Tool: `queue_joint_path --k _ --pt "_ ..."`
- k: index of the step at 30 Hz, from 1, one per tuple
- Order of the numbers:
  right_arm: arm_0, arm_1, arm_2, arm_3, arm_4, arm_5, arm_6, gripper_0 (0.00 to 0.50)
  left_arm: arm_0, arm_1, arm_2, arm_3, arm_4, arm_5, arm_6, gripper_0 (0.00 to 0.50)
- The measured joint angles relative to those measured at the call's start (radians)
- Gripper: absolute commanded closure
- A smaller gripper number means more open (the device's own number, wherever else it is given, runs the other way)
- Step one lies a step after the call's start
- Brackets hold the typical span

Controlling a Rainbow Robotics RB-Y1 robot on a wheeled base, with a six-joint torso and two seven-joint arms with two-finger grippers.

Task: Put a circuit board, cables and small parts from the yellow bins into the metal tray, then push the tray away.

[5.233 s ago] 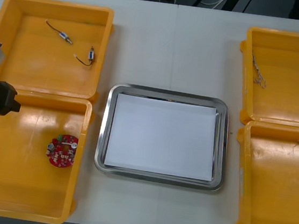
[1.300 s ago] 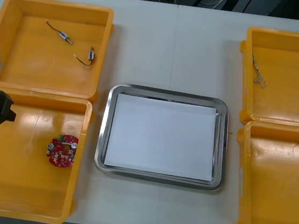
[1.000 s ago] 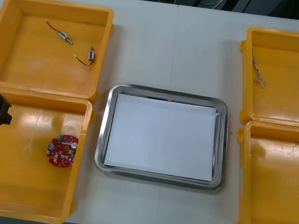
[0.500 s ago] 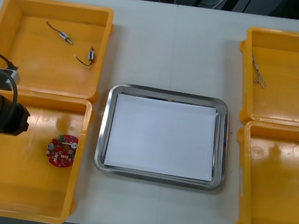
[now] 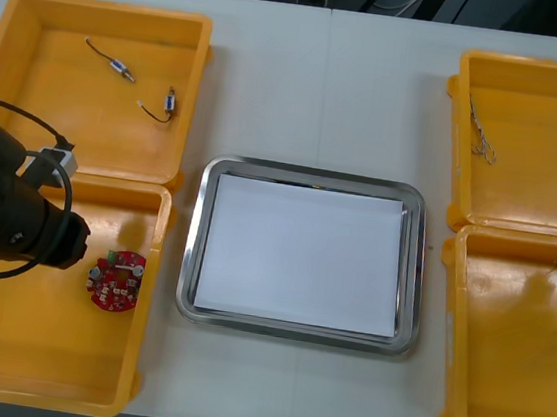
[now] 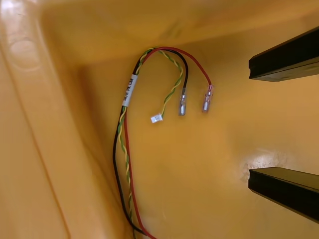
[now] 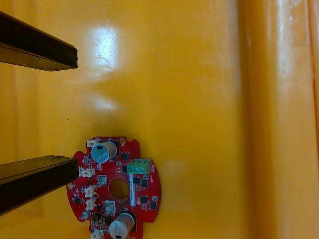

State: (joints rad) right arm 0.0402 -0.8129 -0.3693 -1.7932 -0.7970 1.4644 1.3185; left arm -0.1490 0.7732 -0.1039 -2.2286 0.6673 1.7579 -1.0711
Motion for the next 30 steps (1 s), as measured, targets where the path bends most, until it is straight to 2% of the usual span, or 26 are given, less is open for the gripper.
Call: queue_joint_path --k 10,15,21,25,30 --pt "-0.003 0.000 0.009 0.075 0.001 -0.043 -0.075 0.000 0.000 0.000 -0.058 0.017 -0.004 -0.076 0.001 0.000" --pt "-0.010 0.000 0.020 0.085 0.021 -0.043 -0.272 0.000 -0.002 0.000 -0.091 0.047 -0.014 -0.118 0.002 0.000" --pt "-0.045 0.000 0.064 0.118 0.044 -0.046 -0.336 0.000 -0.007 0.000 -0.135 0.077 -0.034 -0.157 0.015 0.000" --pt "-0.064 0.000 0.094 0.124 0.078 -0.055 -0.463 0.000 -0.007 0.000 -0.154 0.097 -0.036 -0.180 0.021 0.000" --pt "-0.072 0.002 0.116 0.131 0.150 -0.063 -0.470 0.000 -0.008 0.000 -0.168 0.118 -0.039 -0.193 0.028 0.000"
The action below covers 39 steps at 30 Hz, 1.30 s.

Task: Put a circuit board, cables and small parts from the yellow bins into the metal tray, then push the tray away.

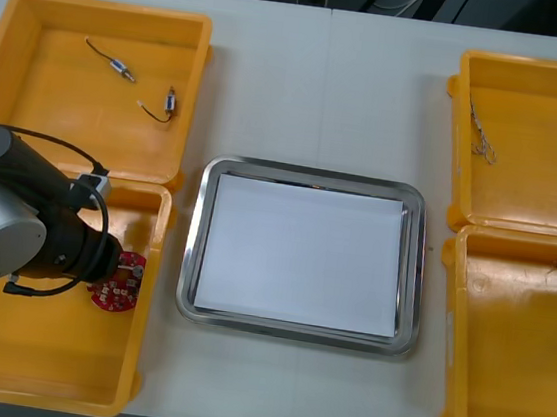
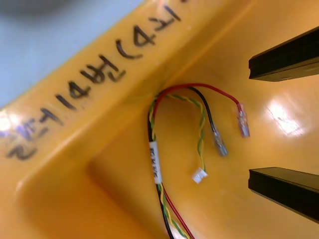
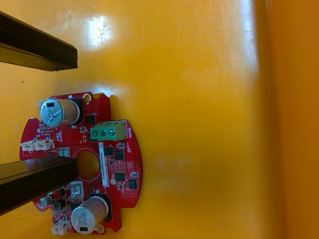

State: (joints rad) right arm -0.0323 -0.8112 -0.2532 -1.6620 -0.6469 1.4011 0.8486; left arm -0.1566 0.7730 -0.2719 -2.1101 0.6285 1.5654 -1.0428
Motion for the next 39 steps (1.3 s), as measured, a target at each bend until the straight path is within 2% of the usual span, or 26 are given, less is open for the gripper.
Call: queue_joint_path --k 23,24,25,26,28,29,39 --pt "-0.006 0.060 0.000 0.046 0.013 -0.038 0.000 0.000 -0.001 0.001 -0.035 0.045 -0.008 -0.030 0.004 0.000" --pt "-0.006 0.062 0.000 0.046 0.016 -0.038 0.000 0.000 -0.001 0.001 -0.035 0.045 -0.008 -0.030 0.004 0.023" --pt "-0.006 0.062 0.000 0.046 0.019 -0.039 0.000 0.000 -0.001 0.001 -0.035 0.045 -0.008 -0.030 0.004 0.154" --pt "-0.006 0.062 0.000 0.046 0.024 -0.041 0.000 0.000 -0.001 0.001 -0.035 0.045 -0.008 -0.030 0.004 0.227" --pt "-0.006 0.063 0.000 0.046 0.031 -0.049 0.000 0.000 -0.001 0.001 -0.035 0.045 -0.008 -0.031 0.004 0.440" --pt "-0.006 0.063 0.000 0.046 0.032 -0.054 0.000 0.000 -0.001 0.001 -0.035 0.045 -0.008 -0.032 0.004 0.500" --pt "-0.006 0.063 0.000 0.070 0.032 -0.103 0.000 0.000 -0.001 0.001 -0.035 0.045 -0.008 -0.040 0.004 0.500"
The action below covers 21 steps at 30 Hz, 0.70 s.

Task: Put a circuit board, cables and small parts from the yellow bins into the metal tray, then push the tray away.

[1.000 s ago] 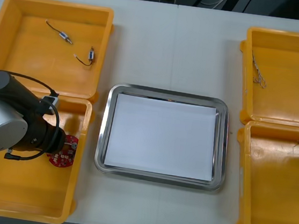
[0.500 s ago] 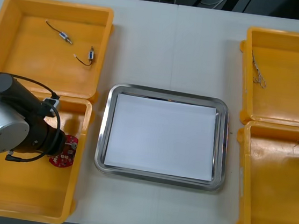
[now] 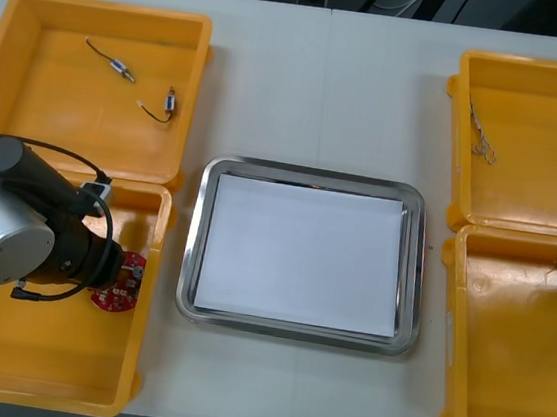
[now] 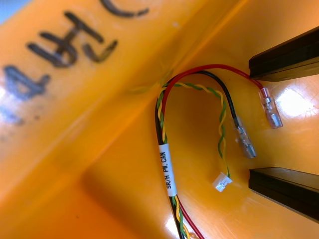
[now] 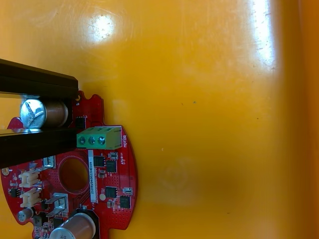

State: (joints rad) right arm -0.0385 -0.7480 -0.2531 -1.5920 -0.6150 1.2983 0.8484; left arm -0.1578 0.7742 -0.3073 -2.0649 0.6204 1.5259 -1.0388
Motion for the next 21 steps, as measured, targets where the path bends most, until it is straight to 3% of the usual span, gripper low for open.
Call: queue_joint_path --k 7,13,14,16,21 --pt "0.006 0.000 0.000 0.001 -0.011 -0.026 0.000 0.000 0.000 0.011 0.000 0.000 0.005 -0.001 0.000 0.500" --pt "0.008 0.000 0.000 0.001 -0.020 -0.028 0.000 0.000 0.000 0.052 0.003 0.000 0.051 -0.001 0.000 0.500" --pt "0.009 0.000 0.000 0.001 -0.021 -0.030 0.000 0.026 0.000 0.062 0.004 0.000 0.060 -0.001 0.000 0.500" --pt "0.012 0.000 0.000 0.001 -0.025 -0.039 0.000 0.263 0.000 0.082 0.004 0.000 0.075 -0.001 0.000 0.500" --pt "0.017 0.000 0.000 0.001 -0.033 -0.050 0.000 0.473 0.000 0.127 0.011 0.000 0.088 -0.004 0.000 0.500"
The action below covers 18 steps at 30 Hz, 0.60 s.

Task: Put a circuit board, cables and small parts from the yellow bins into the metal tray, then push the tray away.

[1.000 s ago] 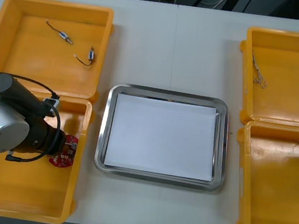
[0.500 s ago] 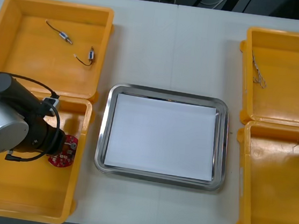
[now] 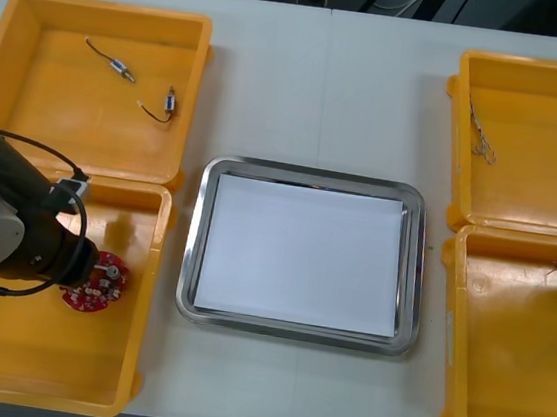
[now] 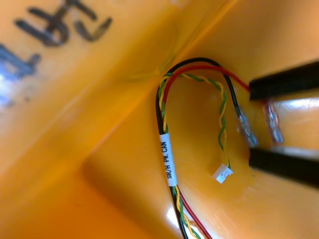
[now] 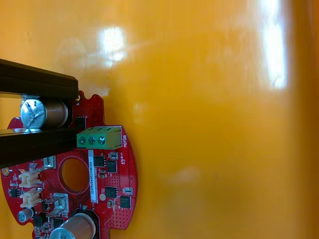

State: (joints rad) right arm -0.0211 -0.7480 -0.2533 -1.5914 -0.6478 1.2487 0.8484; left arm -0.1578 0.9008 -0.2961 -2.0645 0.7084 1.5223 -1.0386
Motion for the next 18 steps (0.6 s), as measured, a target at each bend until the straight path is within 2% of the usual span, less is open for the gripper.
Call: queue_joint_path --k 1,7,18 --pt "0.001 0.000 0.000 0.000 -0.002 0.000 0.000 0.500 0.000 0.008 0.003 0.000 0.002 -0.004 0.000 0.500" --pt "0.005 0.000 0.000 -0.001 -0.007 -0.005 0.000 0.500 0.017 0.050 0.047 0.000 0.020 -0.044 0.000 0.500" --pt "0.007 -0.006 -0.001 -0.015 -0.008 0.016 0.000 0.500 0.120 0.103 0.113 0.014 0.028 -0.153 0.000 0.500"
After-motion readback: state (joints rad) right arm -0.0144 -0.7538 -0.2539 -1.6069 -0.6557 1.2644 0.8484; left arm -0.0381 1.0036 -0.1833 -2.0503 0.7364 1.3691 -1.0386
